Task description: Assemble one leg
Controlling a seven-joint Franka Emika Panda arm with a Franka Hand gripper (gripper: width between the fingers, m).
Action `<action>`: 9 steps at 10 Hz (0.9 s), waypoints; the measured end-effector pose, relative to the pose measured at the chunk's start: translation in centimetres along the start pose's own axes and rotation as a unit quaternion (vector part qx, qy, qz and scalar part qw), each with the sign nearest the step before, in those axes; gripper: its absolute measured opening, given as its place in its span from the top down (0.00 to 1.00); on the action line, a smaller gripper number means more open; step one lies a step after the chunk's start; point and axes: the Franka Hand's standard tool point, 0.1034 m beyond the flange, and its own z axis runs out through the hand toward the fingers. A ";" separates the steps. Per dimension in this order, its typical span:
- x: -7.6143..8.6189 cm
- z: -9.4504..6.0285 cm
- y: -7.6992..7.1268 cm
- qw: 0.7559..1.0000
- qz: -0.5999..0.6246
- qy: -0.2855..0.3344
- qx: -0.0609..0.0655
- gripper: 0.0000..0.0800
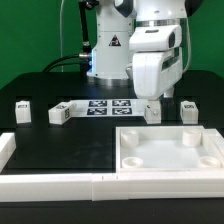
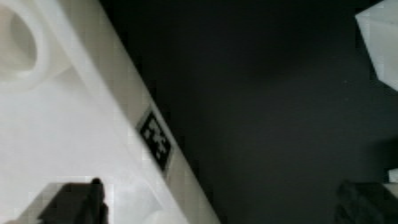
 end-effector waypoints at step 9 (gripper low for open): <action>1.0 0.8 -5.7 0.829 0.559 0.013 0.025 0.19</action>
Offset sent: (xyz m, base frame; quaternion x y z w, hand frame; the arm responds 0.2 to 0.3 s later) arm -0.0199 0.0059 0.0020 -0.0182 0.0298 0.2943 0.9551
